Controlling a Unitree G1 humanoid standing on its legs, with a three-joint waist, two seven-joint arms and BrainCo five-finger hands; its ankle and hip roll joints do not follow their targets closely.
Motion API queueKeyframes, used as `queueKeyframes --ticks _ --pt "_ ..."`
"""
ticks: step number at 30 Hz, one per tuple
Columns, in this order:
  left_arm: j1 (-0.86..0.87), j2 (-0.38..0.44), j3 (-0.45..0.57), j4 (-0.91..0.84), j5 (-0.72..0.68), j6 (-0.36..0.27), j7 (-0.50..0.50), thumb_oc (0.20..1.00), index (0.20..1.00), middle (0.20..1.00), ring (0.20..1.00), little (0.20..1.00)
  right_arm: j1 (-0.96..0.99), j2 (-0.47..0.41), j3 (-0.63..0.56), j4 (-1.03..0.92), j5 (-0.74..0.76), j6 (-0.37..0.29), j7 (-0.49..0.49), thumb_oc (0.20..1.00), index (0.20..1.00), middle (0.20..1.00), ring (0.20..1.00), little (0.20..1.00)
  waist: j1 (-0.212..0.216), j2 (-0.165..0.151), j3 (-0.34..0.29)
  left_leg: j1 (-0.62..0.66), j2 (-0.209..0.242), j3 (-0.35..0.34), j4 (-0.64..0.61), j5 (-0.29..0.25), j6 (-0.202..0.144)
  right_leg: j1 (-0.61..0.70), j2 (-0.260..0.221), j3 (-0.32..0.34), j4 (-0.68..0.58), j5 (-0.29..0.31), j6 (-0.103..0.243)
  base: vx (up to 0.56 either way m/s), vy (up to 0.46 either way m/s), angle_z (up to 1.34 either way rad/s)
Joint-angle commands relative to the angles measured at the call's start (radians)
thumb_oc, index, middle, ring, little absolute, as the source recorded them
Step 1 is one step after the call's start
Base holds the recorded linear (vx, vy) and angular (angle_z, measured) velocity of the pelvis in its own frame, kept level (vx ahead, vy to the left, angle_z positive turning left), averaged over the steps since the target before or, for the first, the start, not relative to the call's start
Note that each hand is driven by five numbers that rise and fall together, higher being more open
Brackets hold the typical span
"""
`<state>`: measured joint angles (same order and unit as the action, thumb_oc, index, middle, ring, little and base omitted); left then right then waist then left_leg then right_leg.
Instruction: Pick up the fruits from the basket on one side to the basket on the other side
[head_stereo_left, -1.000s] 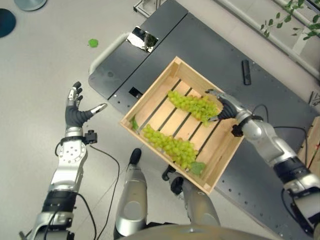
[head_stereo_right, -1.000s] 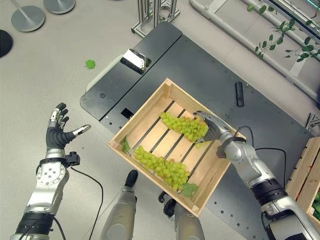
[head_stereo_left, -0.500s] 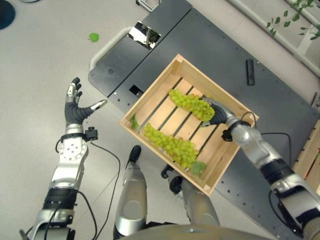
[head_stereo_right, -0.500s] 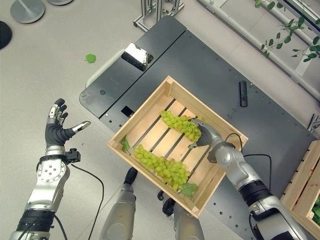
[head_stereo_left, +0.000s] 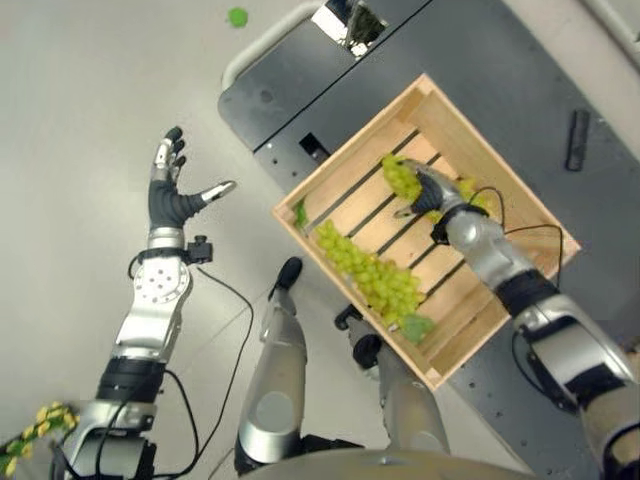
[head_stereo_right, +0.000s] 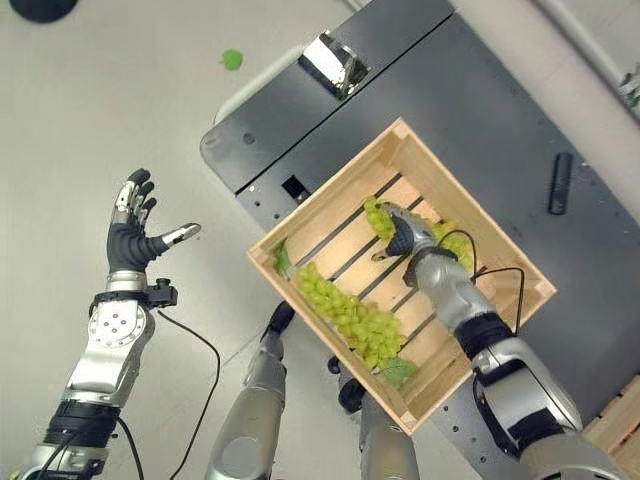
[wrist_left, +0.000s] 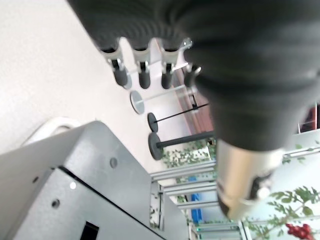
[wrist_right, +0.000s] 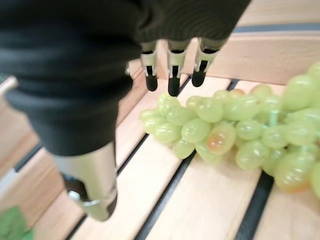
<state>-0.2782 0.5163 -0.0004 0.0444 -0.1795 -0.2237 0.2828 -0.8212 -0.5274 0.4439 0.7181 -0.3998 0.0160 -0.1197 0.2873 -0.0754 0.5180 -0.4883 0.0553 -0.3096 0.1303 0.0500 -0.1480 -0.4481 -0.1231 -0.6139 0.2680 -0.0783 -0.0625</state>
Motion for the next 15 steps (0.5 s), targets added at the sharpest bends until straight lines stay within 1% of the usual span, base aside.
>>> queueKeyframes --ticks 1,5,10,15 --pt "-0.026 0.003 -0.014 -0.112 -0.019 -0.051 0.029 1.0 1.0 1.0 1.0 1.0 -0.018 -0.046 0.028 -0.022 0.031 -0.002 -0.051 1.0 1.0 1.0 1.0 1.0 -0.006 0.048 0.002 0.024 -0.005 0.01 -0.19 0.15 0.01 0.025 -0.047 -0.023 0.136 -0.167 0.135 0.02 -0.031 0.2" --pt "-0.035 0.0 -0.018 -0.127 -0.016 -0.059 0.043 1.0 1.0 1.0 1.0 1.0 -0.066 -0.055 0.024 0.016 0.053 0.002 -0.082 1.0 1.0 1.0 1.0 1.0 -0.005 0.056 0.002 -0.019 -0.007 0.005 -0.196 0.157 0.009 -0.026 -0.056 -0.031 0.162 -0.174 0.139 0.04 -0.013 0.11" --pt "-0.034 0.006 -0.025 -0.136 -0.012 -0.06 0.063 1.0 1.0 1.0 1.0 1.0 -0.102 -0.049 0.027 0.035 0.062 0.006 -0.104 1.0 1.0 1.0 1.0 1.0 -0.002 0.041 0.002 -0.049 -0.011 0.002 -0.182 0.148 0.021 -0.06 -0.065 -0.02 0.185 -0.176 0.145 0.03 -0.002 0.04" --pt "-0.036 0.007 -0.03 -0.138 -0.009 -0.058 0.074 1.0 1.0 1.0 1.0 1.0 -0.114 -0.058 0.044 0.062 0.05 0.014 -0.101 1.0 1.0 1.0 1.0 1.0 -0.008 0.037 0.002 -0.058 -0.02 -0.003 -0.186 0.146 0.027 -0.074 -0.071 -0.021 0.19 -0.179 0.148 0.0 0.0 0.0"
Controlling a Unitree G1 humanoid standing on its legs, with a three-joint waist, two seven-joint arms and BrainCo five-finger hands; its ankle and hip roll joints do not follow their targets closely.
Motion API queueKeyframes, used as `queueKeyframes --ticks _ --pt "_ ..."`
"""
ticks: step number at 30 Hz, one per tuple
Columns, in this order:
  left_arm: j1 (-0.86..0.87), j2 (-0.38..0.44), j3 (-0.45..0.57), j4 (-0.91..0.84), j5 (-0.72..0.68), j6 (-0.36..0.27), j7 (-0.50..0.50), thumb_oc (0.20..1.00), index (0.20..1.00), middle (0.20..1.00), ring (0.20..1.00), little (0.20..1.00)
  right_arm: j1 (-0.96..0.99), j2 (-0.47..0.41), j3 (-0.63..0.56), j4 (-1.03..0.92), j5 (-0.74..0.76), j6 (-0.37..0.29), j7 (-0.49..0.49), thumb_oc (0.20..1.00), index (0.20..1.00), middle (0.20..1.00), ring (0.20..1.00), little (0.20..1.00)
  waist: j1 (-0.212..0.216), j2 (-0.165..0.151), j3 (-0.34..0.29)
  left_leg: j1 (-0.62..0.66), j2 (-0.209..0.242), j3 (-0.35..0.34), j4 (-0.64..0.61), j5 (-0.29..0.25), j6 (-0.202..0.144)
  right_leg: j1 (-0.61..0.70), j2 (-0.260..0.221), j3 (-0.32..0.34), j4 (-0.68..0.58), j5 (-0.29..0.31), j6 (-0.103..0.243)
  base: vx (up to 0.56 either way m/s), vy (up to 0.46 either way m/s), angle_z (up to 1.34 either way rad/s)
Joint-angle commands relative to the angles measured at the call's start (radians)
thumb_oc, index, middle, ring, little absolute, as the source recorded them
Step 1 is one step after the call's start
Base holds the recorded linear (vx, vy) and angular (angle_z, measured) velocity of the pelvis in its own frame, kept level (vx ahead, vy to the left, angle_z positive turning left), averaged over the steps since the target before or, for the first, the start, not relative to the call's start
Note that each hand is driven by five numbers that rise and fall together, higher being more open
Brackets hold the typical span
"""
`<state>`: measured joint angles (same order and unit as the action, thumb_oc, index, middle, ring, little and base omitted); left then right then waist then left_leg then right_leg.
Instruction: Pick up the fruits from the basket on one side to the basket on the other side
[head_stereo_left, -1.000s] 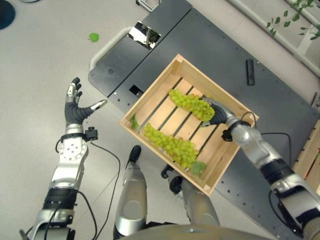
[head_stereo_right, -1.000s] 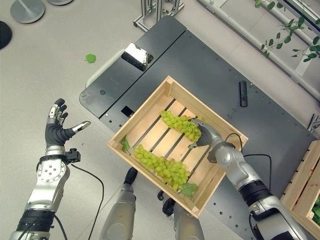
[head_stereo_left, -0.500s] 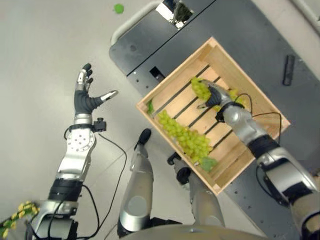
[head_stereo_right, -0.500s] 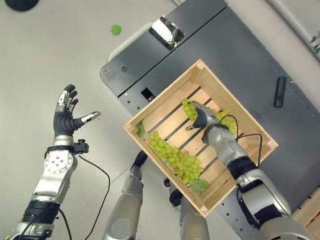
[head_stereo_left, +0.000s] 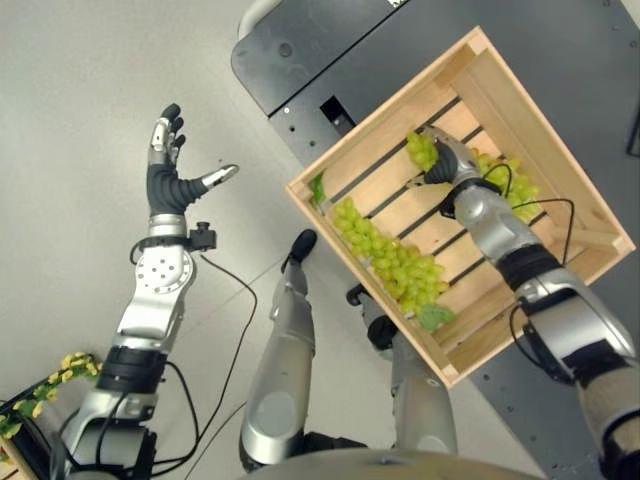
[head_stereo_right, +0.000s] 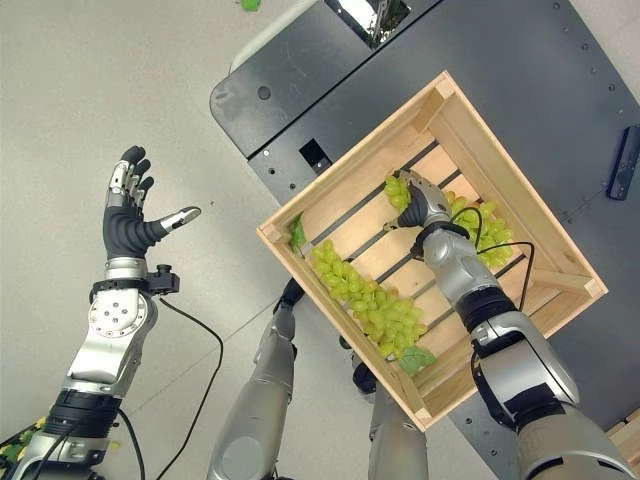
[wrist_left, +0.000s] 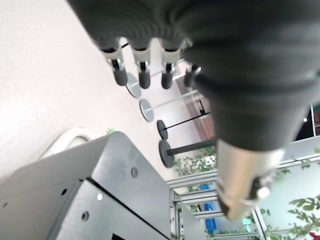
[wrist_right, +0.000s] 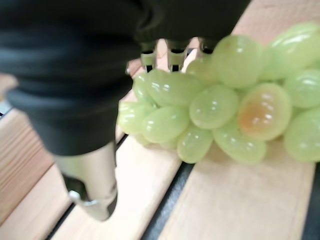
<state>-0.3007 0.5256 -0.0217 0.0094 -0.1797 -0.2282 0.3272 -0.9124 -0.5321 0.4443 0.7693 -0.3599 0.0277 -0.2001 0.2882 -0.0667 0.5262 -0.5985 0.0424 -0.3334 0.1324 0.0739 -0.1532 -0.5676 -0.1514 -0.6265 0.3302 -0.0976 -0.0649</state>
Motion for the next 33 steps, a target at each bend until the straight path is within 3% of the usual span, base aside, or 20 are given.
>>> queueKeyframes --ticks 1,14,30,31,32,33 --pt "-0.013 -0.003 -0.01 -0.105 -0.009 -0.052 0.033 1.0 1.0 1.0 1.0 1.0 -0.027 -0.055 0.046 0.025 0.008 0.009 -0.021 1.0 1.0 1.0 1.0 1.0 -0.01 0.027 -0.006 0.053 -0.008 0.019 -0.19 0.122 0.032 0.048 -0.043 -0.009 0.126 -0.16 0.15 0.0 0.0 0.0" --pt "-0.009 -0.003 -0.02 -0.117 -0.011 -0.041 0.041 1.0 1.0 1.0 1.0 1.0 -0.032 -0.066 0.038 0.23 0.045 0.033 -0.034 1.0 1.0 1.0 1.0 1.0 -0.027 0.005 -0.006 0.056 -0.025 0.015 -0.196 0.115 0.043 0.055 -0.048 0.0 0.112 -0.143 0.155 0.0 0.009 0.02" --pt "-0.008 0.02 -0.011 -0.115 -0.018 -0.02 0.018 1.0 1.0 1.0 1.0 1.0 -0.022 -0.117 0.098 0.39 -0.006 0.064 0.06 1.0 1.0 1.0 1.0 1.0 -0.038 -0.033 -0.006 0.055 -0.038 0.01 -0.186 0.105 0.051 0.064 -0.047 0.013 0.102 -0.131 0.159 0.0 0.002 0.01" --pt "-0.009 0.022 -0.009 -0.116 -0.017 -0.019 0.017 1.0 1.0 1.0 1.0 1.0 -0.025 -0.116 0.103 0.39 -0.01 0.064 0.068 0.696 0.696 0.696 0.696 0.696 -0.038 -0.035 -0.006 0.056 -0.038 0.01 -0.187 0.105 0.052 0.065 -0.047 0.012 0.102 -0.131 0.159 0.01 -0.01 0.04" --pt "-0.008 0.022 -0.008 -0.116 -0.017 -0.018 0.017 1.0 1.0 1.0 1.0 1.0 -0.026 -0.116 0.104 0.39 -0.01 0.065 0.069 0.529 0.529 0.529 0.529 0.529 -0.038 -0.036 -0.006 0.056 -0.038 0.01 -0.187 0.105 0.052 0.065 -0.047 0.012 0.102 -0.131 0.159 0.01 -0.013 0.05" --pt "-0.008 0.022 -0.006 -0.114 -0.017 -0.015 0.016 1.0 1.0 1.0 1.0 1.0 -0.03 -0.114 0.117 0.393 -0.022 0.065 0.083 0.2 0.2 0.2 0.2 0.2 -0.038 -0.039 -0.006 0.058 -0.039 0.01 -0.19 0.104 0.051 0.067 -0.046 0.01 0.101 -0.132 0.159 0.0 -0.009 0.04"
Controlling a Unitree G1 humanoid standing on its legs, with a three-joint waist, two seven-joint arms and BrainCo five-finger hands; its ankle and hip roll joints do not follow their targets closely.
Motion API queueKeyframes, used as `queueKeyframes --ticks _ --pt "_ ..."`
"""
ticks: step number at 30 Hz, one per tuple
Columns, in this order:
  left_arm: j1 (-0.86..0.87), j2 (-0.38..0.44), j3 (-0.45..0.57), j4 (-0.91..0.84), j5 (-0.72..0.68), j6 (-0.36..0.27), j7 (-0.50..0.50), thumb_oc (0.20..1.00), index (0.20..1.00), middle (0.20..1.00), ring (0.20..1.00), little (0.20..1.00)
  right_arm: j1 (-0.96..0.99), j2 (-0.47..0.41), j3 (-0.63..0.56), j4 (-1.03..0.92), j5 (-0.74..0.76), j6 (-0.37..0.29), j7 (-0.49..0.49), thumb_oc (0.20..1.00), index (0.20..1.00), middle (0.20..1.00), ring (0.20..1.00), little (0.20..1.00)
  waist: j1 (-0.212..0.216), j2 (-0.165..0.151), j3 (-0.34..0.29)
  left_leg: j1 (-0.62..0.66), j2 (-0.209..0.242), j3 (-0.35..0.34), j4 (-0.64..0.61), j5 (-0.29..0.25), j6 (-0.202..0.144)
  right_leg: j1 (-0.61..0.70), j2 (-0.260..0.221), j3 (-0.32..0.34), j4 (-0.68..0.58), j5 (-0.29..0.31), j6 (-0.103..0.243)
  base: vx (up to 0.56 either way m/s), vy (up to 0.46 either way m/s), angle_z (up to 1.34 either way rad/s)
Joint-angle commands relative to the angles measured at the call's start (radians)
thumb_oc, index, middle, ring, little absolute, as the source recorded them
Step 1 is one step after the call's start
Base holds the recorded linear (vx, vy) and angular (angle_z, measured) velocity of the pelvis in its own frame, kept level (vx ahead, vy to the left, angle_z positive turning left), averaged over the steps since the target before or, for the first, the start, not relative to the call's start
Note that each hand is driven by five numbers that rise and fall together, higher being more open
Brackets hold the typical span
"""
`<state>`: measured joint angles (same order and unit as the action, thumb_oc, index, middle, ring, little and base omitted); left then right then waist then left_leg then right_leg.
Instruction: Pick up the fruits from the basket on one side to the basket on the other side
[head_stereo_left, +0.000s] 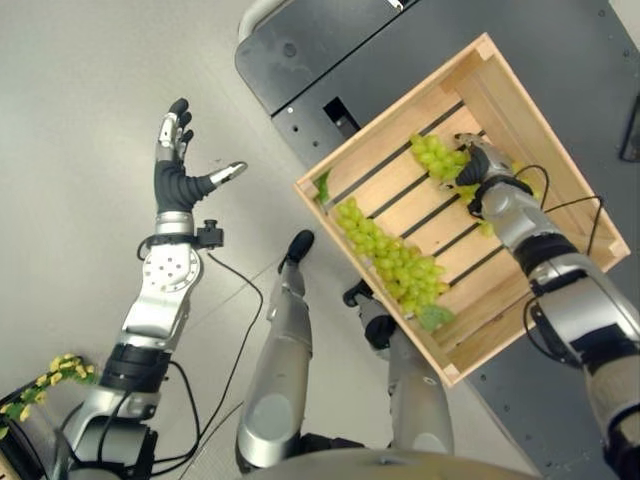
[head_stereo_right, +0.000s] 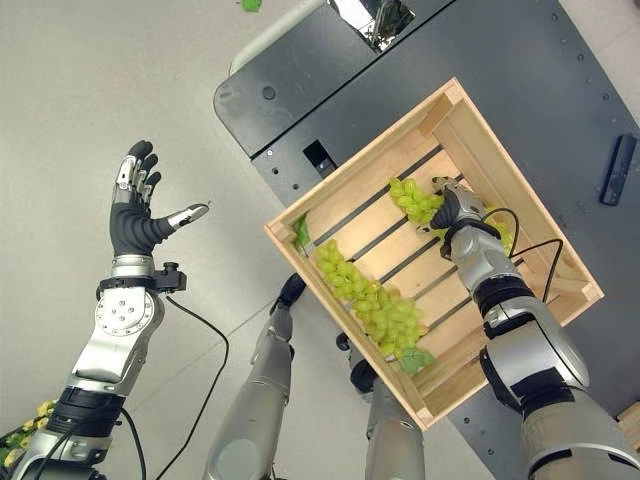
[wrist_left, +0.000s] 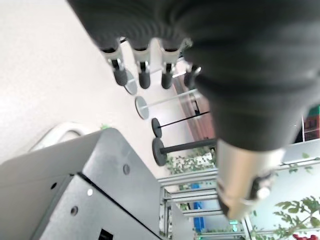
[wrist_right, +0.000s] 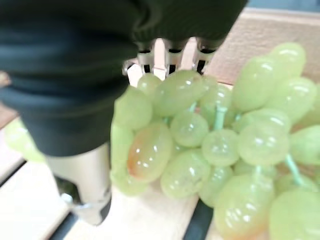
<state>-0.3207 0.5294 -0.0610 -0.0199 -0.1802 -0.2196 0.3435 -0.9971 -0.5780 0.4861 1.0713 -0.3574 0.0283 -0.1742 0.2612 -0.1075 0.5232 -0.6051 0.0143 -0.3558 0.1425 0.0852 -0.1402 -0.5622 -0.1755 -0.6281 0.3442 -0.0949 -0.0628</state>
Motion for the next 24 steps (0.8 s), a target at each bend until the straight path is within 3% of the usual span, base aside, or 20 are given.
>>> queueKeyframes --ticks 1,21,24 --pt "0.012 0.018 0.034 -0.085 -0.017 -0.024 0.0 1.0 1.0 1.0 1.0 1.0 0.054 -0.068 0.076 0.091 -0.025 0.064 0.058 0.2 0.2 0.2 0.2 0.2 -0.011 0.002 -0.003 0.065 -0.01 0.032 -0.2 0.093 0.038 0.062 -0.021 0.012 0.086 -0.135 0.157 0.0 0.0 0.0" --pt "0.015 0.013 0.042 -0.091 -0.015 -0.02 0.006 1.0 1.0 1.0 1.0 1.0 0.011 -0.046 0.091 0.002 -0.012 0.057 0.058 0.2 0.2 0.2 0.2 0.2 -0.022 -0.007 -0.003 0.06 -0.01 0.026 -0.208 0.093 0.042 0.049 -0.02 0.016 0.086 -0.131 0.158 0.0 0.0 0.0" --pt "0.011 0.012 0.046 -0.085 -0.016 -0.018 0.002 1.0 1.0 1.0 1.0 1.0 0.03 -0.023 0.062 -0.054 0.086 0.035 0.09 0.2 0.2 0.2 0.2 0.2 -0.024 -0.01 -0.003 0.061 -0.01 0.027 -0.209 0.094 0.043 0.048 -0.021 0.017 0.091 -0.131 0.158 0.0 0.0 0.0"
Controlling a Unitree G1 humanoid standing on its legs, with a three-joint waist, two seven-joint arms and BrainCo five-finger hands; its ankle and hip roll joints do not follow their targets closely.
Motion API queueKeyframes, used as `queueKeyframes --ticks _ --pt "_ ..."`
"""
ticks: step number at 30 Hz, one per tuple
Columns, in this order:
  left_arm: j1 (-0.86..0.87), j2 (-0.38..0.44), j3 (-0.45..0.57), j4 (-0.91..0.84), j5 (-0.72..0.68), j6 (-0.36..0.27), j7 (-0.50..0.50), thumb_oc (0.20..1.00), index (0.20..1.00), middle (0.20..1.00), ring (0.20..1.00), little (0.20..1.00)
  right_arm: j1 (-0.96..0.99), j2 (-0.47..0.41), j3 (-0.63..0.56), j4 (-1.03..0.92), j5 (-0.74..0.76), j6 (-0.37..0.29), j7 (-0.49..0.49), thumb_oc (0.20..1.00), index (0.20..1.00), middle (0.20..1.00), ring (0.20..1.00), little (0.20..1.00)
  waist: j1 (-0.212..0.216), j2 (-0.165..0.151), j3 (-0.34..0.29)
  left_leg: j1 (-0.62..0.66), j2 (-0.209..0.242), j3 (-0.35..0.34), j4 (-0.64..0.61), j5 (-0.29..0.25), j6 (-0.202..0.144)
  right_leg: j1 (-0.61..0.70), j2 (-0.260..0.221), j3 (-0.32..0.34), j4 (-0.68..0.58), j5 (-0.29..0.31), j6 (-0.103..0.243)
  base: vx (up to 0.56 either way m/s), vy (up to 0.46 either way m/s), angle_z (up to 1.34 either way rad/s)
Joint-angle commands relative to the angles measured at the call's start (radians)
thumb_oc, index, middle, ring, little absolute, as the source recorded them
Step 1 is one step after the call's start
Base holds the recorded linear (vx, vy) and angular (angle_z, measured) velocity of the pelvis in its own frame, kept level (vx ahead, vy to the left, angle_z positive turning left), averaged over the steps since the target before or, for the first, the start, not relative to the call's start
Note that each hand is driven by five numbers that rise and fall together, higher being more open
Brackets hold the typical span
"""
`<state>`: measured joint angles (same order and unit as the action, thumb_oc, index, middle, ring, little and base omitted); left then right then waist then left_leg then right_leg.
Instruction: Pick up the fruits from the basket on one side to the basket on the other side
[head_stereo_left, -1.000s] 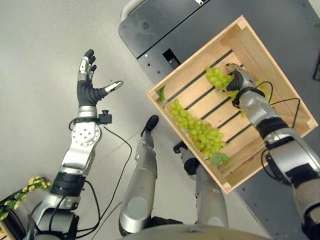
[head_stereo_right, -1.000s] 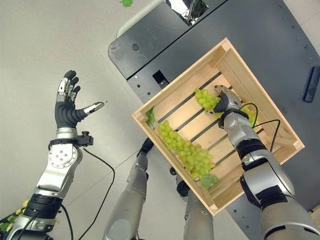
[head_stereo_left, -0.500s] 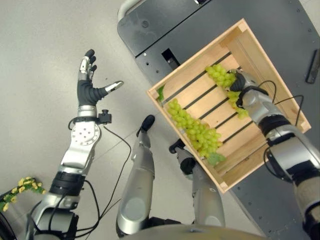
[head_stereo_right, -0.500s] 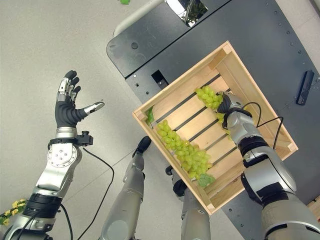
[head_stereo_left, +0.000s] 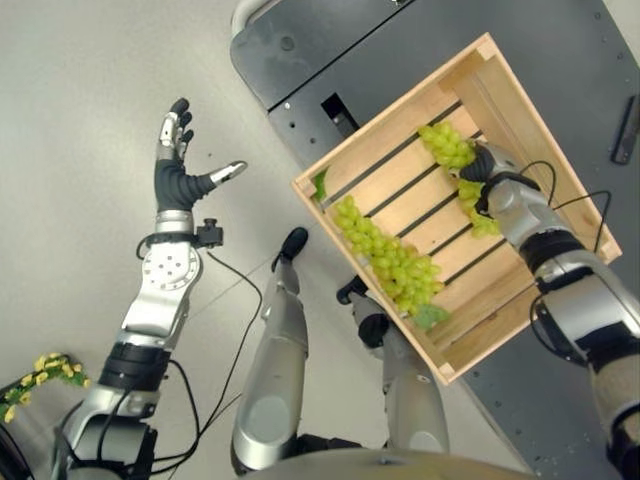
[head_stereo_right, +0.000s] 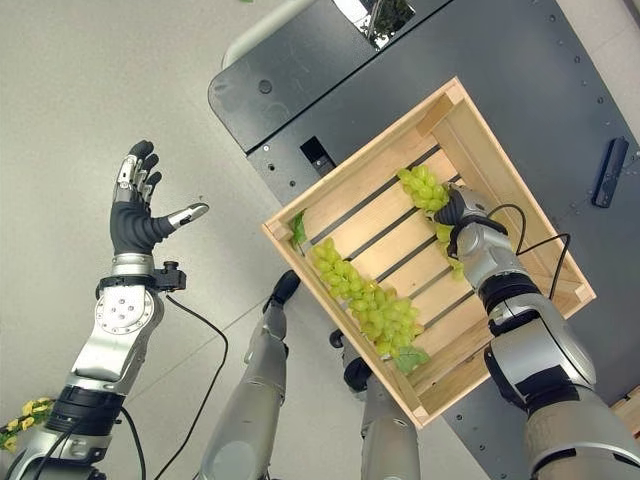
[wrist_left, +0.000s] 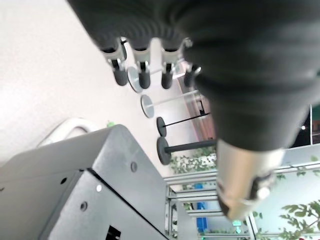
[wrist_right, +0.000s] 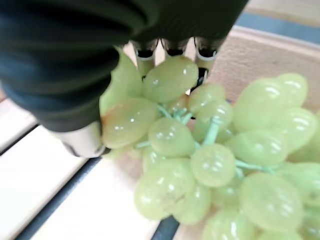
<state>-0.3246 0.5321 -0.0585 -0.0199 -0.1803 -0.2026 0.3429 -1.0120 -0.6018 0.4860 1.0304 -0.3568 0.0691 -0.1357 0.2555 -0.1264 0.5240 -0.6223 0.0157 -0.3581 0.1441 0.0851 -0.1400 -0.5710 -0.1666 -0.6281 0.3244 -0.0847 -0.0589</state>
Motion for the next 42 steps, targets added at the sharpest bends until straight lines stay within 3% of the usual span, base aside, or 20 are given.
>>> queueKeyframes --ticks 1,2,4,10,13,22,25,30,37,42 --pt "0.011 0.008 0.042 -0.084 -0.018 -0.034 -0.004 1.0 1.0 1.0 1.0 1.0 0.061 0.013 0.058 -0.047 0.141 -0.027 0.071 0.2 0.2 0.2 0.2 0.2 -0.019 0.009 -0.004 0.078 -0.012 0.029 -0.211 0.094 0.044 0.056 -0.029 0.017 0.111 -0.142 0.154 0.0 0.0 0.0" --pt "0.012 0.009 0.042 -0.084 -0.018 -0.035 -0.005 1.0 1.0 1.0 1.0 1.0 0.064 0.011 0.057 -0.051 0.145 -0.027 0.073 0.2 0.2 0.2 0.2 0.2 -0.019 0.008 -0.004 0.079 -0.012 0.029 -0.211 0.094 0.044 0.056 -0.029 0.017 0.111 -0.142 0.154 0.0 0.0 0.0" --pt "-0.004 0.015 0.036 -0.079 -0.031 -0.045 -0.041 1.0 1.0 1.0 1.0 1.0 0.13 0.023 0.01 -0.129 0.406 -0.075 0.176 0.2 0.2 0.2 0.2 0.2 -0.017 0.009 -0.004 0.083 -0.013 0.03 -0.214 0.096 0.043 0.059 -0.03 0.014 0.11 -0.144 0.154 0.0 0.0 0.0" --pt "-0.021 0.03 0.017 -0.051 -0.047 -0.059 -0.087 1.0 1.0 1.0 1.0 1.0 0.226 -0.022 0.033 -0.275 0.631 -0.104 0.316 0.2 0.2 0.2 0.2 0.2 -0.005 0.011 -0.004 0.093 -0.015 0.027 -0.221 0.099 0.041 0.067 -0.036 0.007 0.117 -0.148 0.154 0.0 0.0 0.0" --pt "-0.034 0.03 -0.002 -0.037 -0.052 -0.08 -0.11 1.0 1.0 1.0 1.0 1.0 0.321 -0.023 0.018 -0.394 0.861 -0.116 0.396 0.2 0.2 0.2 0.2 0.2 0.007 0.028 -0.004 0.104 -0.023 0.02 -0.217 0.099 0.039 0.083 -0.043 -0.002 0.123 -0.152 0.158 0.0 -0.01 0.0" --pt "-0.071 0.032 -0.036 -0.003 -0.058 -0.095 -0.119 1.0 1.0 1.0 1.0 1.0 0.464 0.027 -0.079 -0.539 1.165 -0.133 0.431 0.2 0.2 0.2 0.2 0.2 0.017 0.056 -0.004 0.159 -0.033 0.015 -0.213 0.096 0.038 0.154 -0.053 -0.005 0.118 -0.157 0.161 -0.01 -0.007 0.03" --pt "-0.071 0.035 -0.019 0.003 -0.057 -0.099 -0.117 1.0 1.0 1.0 1.0 1.0 0.543 0.071 -0.17 -0.613 1.284 -0.155 0.43 0.2 0.2 0.2 0.2 0.2 0.008 0.066 -0.006 0.193 -0.036 0.019 -0.215 0.095 0.037 0.196 -0.055 -0.007 0.109 -0.16 0.16 -0.03 0.004 0.04" --pt "-0.035 0.023 0.016 0.012 -0.06 -0.101 -0.111 1.0 1.0 1.0 1.0 1.0 0.641 0.152 -0.273 -0.719 1.409 -0.193 0.422 0.2 0.2 0.2 0.2 0.2 -0.015 0.071 -0.044 0.228 -0.036 0.031 -0.218 0.088 0.035 0.236 -0.052 -0.002 0.091 -0.16 0.159 -0.02 0.023 0.04" --pt "0.035 0.002 0.054 0.018 -0.065 -0.095 -0.124 1.0 1.0 1.0 1.0 1.0 0.716 0.214 -0.346 -0.817 1.468 -0.218 0.404 0.2 0.2 0.2 0.2 0.2 -0.048 0.061 -0.108 0.283 -0.031 0.055 -0.214 0.069 0.04 0.286 -0.045 0.026 0.075 -0.16 0.157 0.02 0.043 -0.05" --pt "0.119 0.016 0.08 0.008 -0.08 -0.078 -0.192 1.0 1.0 1.0 1.0 1.0 0.758 0.167 -0.393 -0.915 1.428 -0.21 0.41 0.2 0.2 0.2 0.2 0.2 -0.091 0.042 -0.188 0.348 -0.021 0.088 -0.195 0.032 0.044 0.367 -0.024 0.063 0.021 -0.149 0.156 0.06 0.032 -0.08"
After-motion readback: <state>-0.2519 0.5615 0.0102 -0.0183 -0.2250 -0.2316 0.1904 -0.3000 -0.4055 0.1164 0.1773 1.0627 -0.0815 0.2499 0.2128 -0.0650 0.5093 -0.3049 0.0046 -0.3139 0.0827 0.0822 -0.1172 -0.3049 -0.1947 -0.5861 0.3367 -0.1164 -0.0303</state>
